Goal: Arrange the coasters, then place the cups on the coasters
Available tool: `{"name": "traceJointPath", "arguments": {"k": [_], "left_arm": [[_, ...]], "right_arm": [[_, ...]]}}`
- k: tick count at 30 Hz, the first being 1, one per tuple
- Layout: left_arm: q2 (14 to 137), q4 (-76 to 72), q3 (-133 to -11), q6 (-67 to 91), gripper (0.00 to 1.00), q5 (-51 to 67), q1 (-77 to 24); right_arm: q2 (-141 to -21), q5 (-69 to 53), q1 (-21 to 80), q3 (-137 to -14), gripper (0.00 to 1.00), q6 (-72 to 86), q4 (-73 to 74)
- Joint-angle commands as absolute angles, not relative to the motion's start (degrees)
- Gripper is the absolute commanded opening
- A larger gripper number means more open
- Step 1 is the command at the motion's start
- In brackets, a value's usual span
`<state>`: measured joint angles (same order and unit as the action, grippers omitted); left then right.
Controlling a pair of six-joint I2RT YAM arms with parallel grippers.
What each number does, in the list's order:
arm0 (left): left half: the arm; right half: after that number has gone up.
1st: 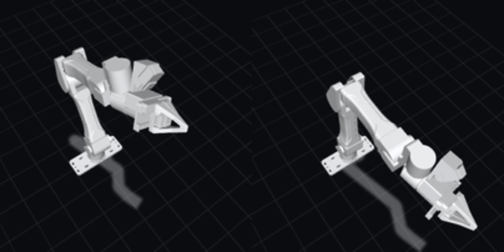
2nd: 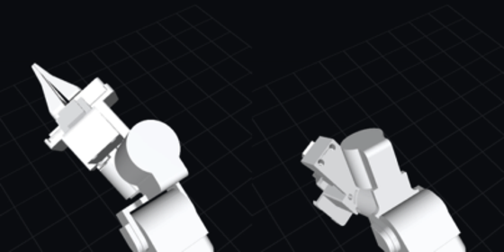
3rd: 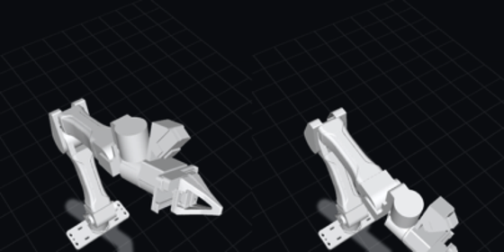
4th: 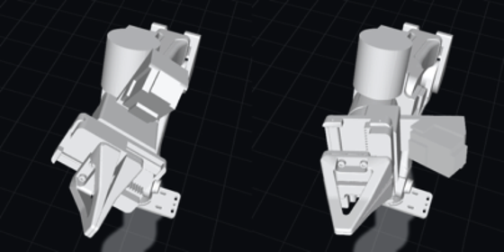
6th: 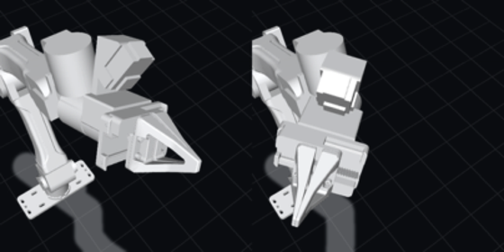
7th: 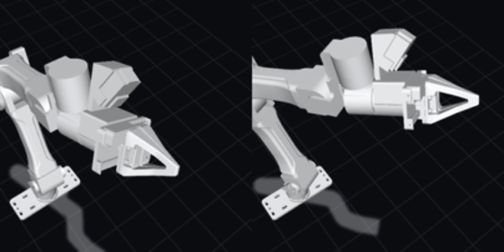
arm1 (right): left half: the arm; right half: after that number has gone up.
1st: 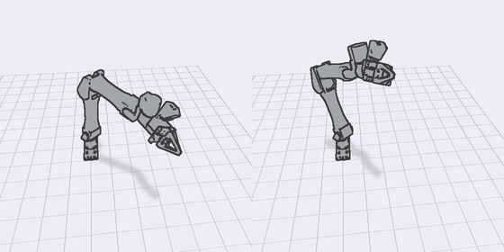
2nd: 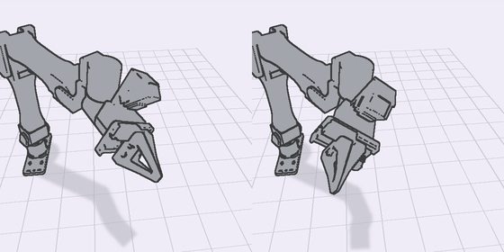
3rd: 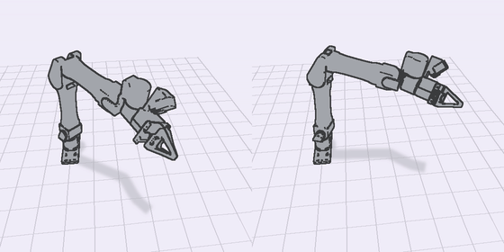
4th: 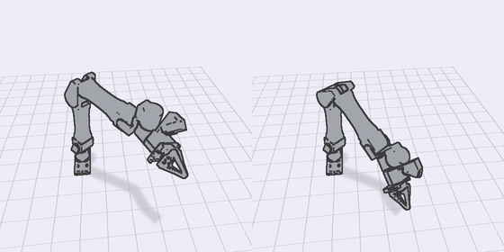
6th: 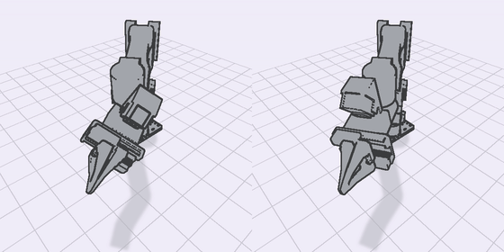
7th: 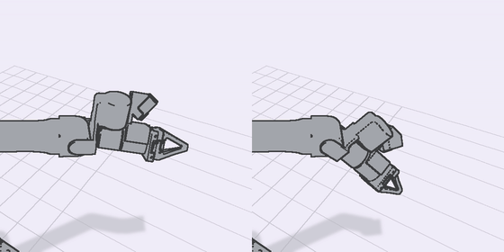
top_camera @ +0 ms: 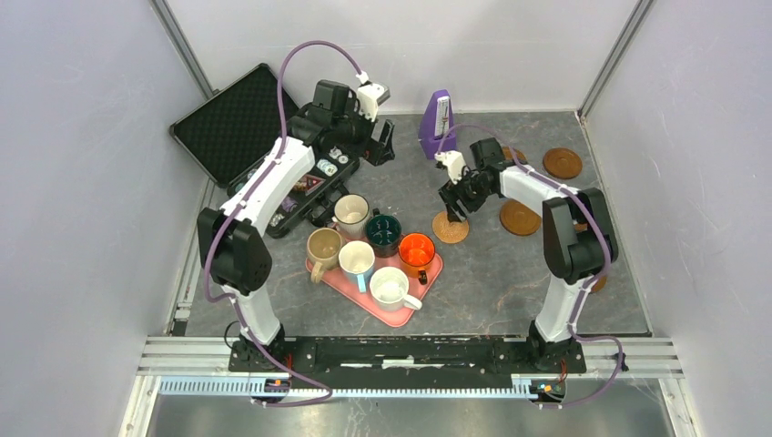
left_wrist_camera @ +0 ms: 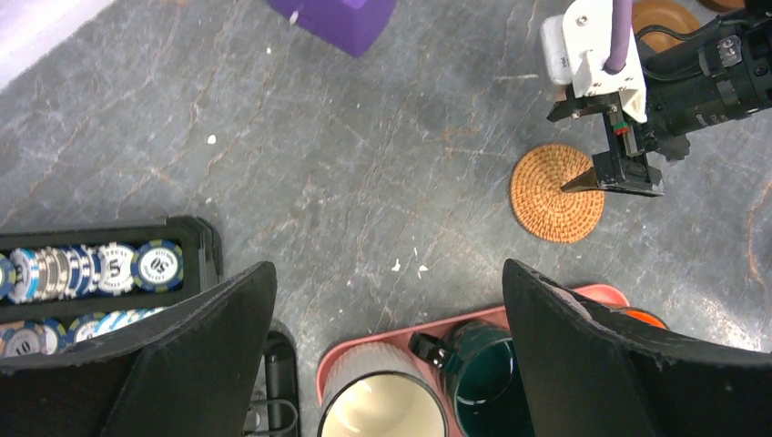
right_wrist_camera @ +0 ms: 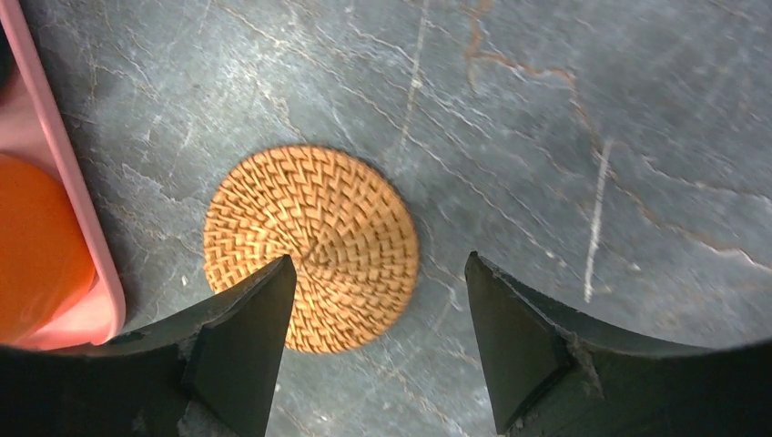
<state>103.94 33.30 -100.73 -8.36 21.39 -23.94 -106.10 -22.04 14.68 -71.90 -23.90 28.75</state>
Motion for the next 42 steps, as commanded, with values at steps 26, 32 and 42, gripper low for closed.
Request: {"name": "traceJointPath", "arguments": {"k": [26, 32, 42], "left_arm": [[96.77, 32.89, -93.17, -4.91, 1.0, 23.42, -21.35], [96.63, 32.78, -92.21, -4.37, 1.0, 24.3, -21.38], [95.8, 32.24, -90.24, -3.39, 1.0, 24.59, -21.34]], "right_arm": [[-90.66, -12.71, 10.65, -47.15, 0.62, -46.89, 39.32], [-87.81, -13.99, 3.9, -44.4, 0.61, -50.18, 42.49], [-83.37, -13.31, -2.16, -41.84, 0.6, -54.54, 46.96]]}}
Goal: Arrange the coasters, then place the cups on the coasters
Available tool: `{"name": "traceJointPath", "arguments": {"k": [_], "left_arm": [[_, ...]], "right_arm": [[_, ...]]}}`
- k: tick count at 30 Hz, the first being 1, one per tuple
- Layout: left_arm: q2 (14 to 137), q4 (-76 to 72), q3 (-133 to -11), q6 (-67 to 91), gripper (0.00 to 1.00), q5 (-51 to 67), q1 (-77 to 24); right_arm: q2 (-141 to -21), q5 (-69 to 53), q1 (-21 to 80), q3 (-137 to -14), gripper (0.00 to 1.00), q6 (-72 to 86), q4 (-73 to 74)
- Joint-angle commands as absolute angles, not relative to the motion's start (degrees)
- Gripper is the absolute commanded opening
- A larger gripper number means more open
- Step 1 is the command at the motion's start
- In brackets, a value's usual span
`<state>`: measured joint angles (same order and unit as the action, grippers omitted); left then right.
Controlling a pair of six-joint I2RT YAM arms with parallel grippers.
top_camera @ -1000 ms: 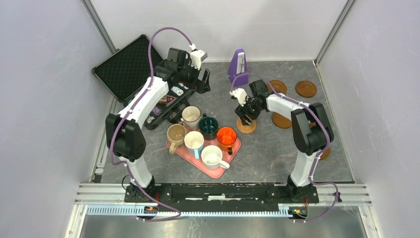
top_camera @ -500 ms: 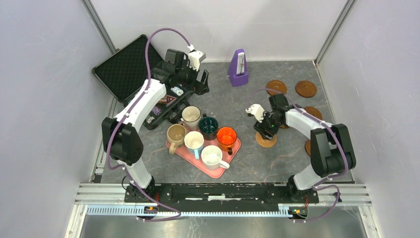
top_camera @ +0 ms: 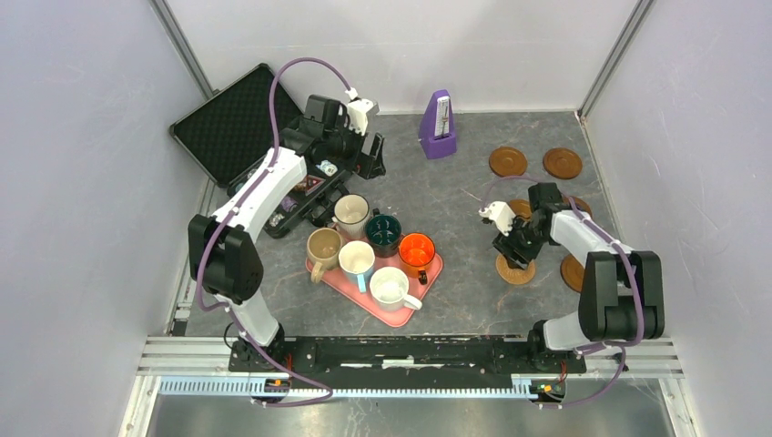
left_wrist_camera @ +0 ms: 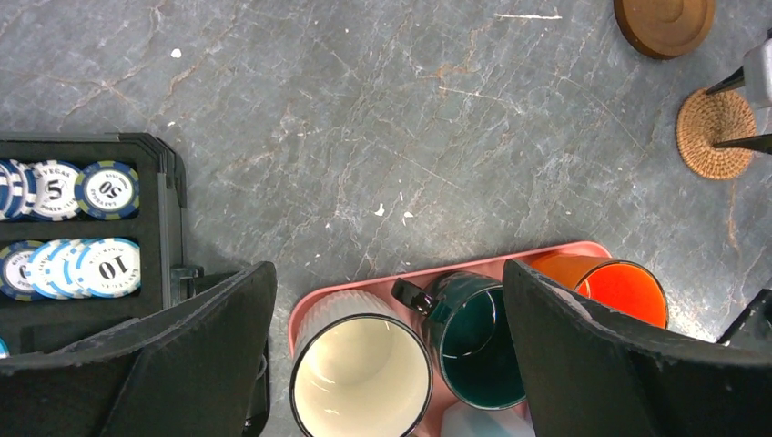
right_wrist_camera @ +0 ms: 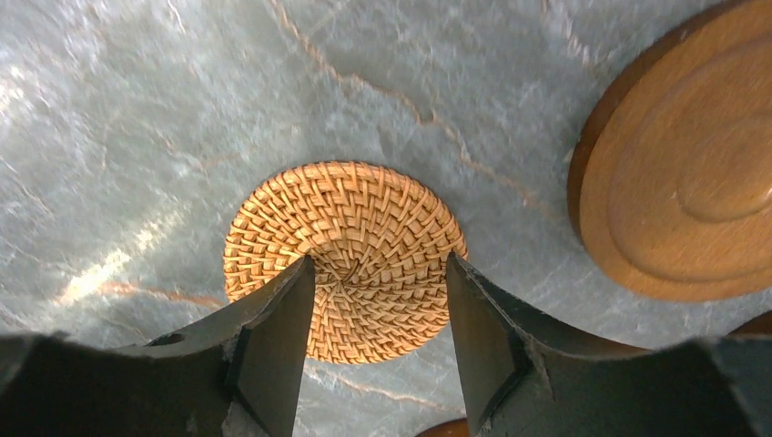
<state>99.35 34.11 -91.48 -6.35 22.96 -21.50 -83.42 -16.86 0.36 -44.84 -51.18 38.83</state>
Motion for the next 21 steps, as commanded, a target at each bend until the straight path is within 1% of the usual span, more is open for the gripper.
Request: {"name": "traceJointPath", "arguments": {"k": [1, 9, 14, 21], "left_arm": [[95.5, 31.88, -89.66, -3.23, 1.0, 24.54, -21.33], [94.3, 30.85, -87.46, -3.25, 1.0, 23.93, -21.31], [94.1, 30.85, -87.1, -3.68, 1.0, 24.15, -21.32], [93.33, 32.57, -87.72, -5.66, 1.0, 24.63, -21.3]], "right_arm": [[-83.05, -13.17, -2.58, -41.75, 0.6, -54.96, 47.31], [-81.63, -11.46, -5.27, -41.37, 0.6, -56.69, 48.77], [-81.77, -12.13, -5.71, -44.22, 0.62, -55.53, 49.18], [-81.88, -22.02, -5.62, -56.82, 0.74, -52.24, 52.76]]}}
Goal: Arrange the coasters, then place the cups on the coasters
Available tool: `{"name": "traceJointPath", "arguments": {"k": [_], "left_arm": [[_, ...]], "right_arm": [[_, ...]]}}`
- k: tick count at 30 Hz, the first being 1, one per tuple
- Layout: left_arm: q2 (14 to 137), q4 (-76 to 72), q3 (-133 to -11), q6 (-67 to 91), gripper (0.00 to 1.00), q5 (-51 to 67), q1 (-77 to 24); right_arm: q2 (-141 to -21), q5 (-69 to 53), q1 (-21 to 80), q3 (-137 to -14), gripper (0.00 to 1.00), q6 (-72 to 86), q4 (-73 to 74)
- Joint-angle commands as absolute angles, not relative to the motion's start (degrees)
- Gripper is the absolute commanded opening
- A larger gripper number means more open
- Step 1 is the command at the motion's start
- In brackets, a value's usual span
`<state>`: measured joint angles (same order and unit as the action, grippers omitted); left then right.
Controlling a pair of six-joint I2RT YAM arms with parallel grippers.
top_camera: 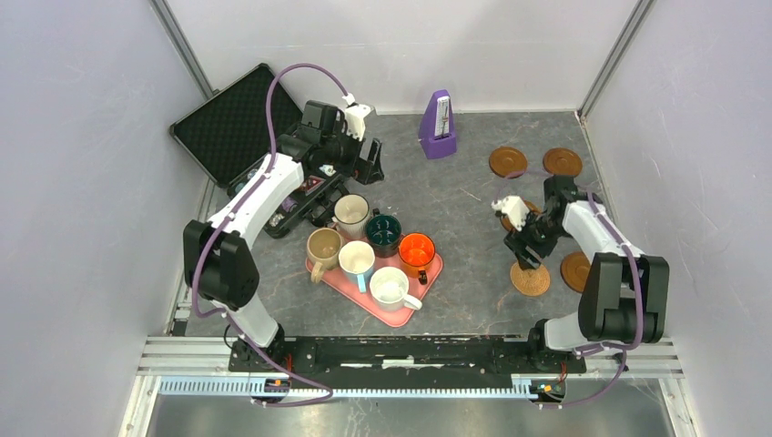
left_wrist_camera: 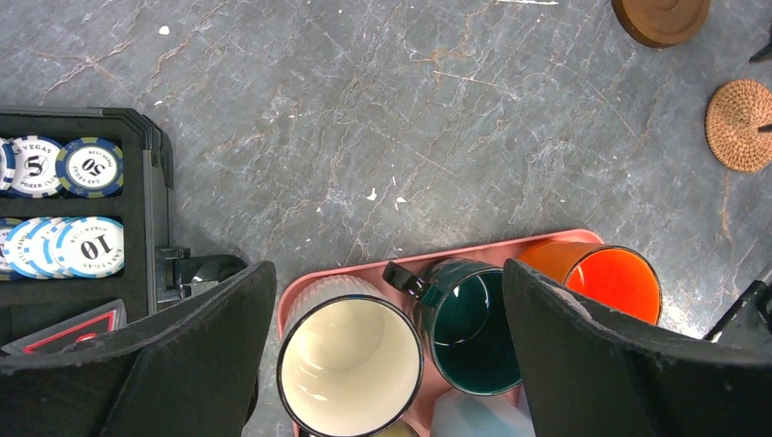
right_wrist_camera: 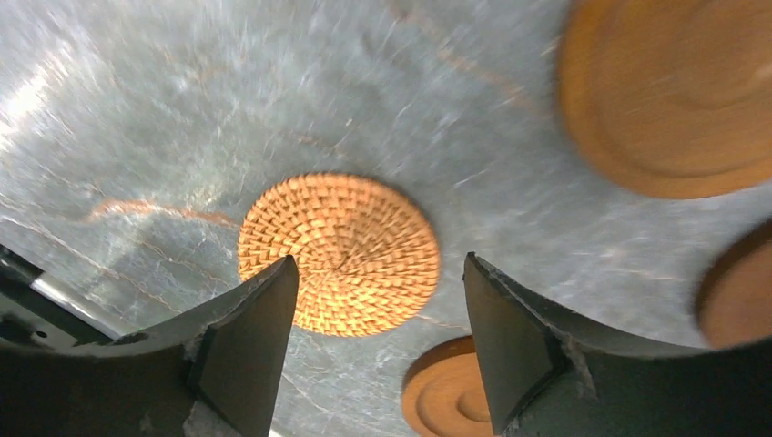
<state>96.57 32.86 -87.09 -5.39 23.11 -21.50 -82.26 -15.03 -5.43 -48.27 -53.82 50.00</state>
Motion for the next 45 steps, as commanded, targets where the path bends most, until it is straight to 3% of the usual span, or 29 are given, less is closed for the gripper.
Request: {"name": "traceJointPath", "arguments": {"k": [1, 7, 13, 25, 33, 39, 45], "left_arm": [[92.92, 32.76, -87.63, -5.92, 1.0, 24.17, -21.29], [88.99, 31.94, -85.49, -4.4, 1.0, 16.91, -20.96], [82.0, 29.77, -78.19, -3.65, 1.0, 11.55, -19.89], [73.8, 33.96, -70.03, -6.21, 1.0, 8.97, -18.04], [72.67, 34.47, -68.82, -5.49, 1.0, 9.44, -17.67], [72.08, 34.8, -68.48, -5.13, 1.0, 9.91, -17.23], [70.99, 34.76, -67.35, -4.28, 1.0, 10.77, -16.62]], "right_arm": [[-82.0, -23.56, -5.56, -59.08, 0.76, -51.54, 52.89], [-82.07, -28.66, -2.16, -67.41, 0.85, -45.87, 51.71], [-77.83, -29.0, 10.09, -63.59, 0.91, -35.02, 45.12], [-74.41, -30.71, 31.72, -50.18, 0.87, -31.3, 37.8], [-72.44, -25.85, 35.74, -45.6, 0.89, -13.53, 29.81], [-72.95, -19.91, 37.96, -44.82, 0.98, -3.16, 26.32], [-74.77, -12.27, 40.84, -46.87, 0.98, 3.91, 25.74]]}}
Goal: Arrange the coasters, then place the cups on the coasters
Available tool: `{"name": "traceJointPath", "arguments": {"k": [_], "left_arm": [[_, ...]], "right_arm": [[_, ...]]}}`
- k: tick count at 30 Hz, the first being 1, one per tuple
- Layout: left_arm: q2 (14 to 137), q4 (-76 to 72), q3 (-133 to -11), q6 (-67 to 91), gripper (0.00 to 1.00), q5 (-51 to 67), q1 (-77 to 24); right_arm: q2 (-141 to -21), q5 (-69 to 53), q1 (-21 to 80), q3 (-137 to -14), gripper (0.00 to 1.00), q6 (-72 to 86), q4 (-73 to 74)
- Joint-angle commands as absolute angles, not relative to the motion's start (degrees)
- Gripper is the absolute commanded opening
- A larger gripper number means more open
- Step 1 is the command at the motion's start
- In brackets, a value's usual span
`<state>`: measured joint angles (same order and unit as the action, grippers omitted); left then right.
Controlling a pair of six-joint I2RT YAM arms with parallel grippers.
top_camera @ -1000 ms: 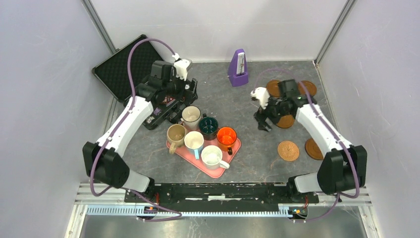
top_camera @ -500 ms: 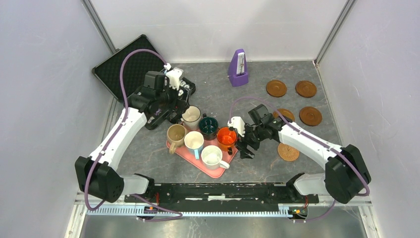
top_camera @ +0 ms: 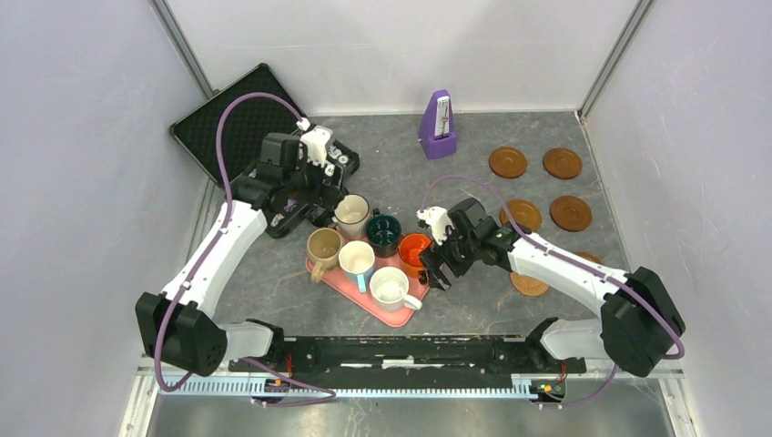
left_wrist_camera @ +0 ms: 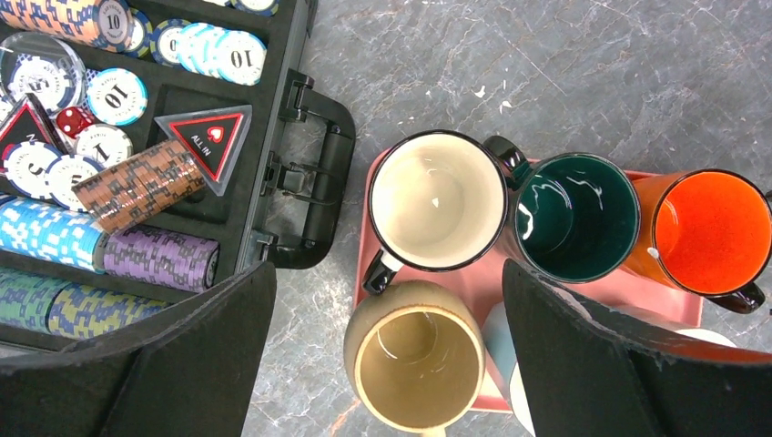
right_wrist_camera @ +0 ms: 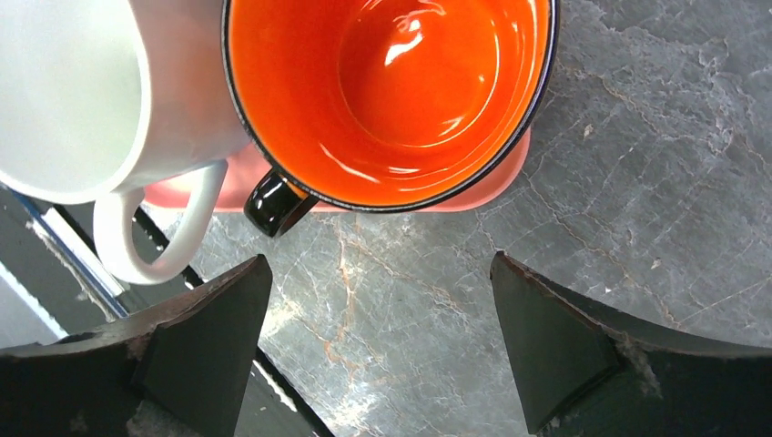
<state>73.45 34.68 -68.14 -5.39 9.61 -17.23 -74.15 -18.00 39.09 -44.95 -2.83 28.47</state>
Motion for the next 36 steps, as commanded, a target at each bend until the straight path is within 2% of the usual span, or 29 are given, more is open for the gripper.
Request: {"name": "traceJointPath", "arguments": {"k": [1, 11, 25, 31, 36], "left_arm": [[70.85, 34.84, -67.2, -4.16, 1.0, 10.89, -16.53], [70.19, 34.76, -65.84, -3.68, 1.0, 12.13, -16.0], [70.77, 34.08, -65.83, -3.83, 1.0, 12.28, -16.0], [71.04, 33.88, -65.48, -3.96, 1.0, 12.65, -15.98], [71.32, 33.66, -65.22, -3.91, 1.0, 13.05, -15.95]], "right_arm": [[-74.86, -12.21, 41.48, -46.97, 0.98, 4.04, 25.6], [-74.72, -14.85, 44.89, -47.8, 0.98, 1.3, 25.38], [-78.16, -1.77, 45.22, -49.99, 0.98, 4.04, 24.81], [-76.09, -6.25, 45.02, -48.88, 0.86, -3.18, 26.55], [-76.74, -7.7, 44.48, -49.66, 0.71, -7.45, 26.23]]}}
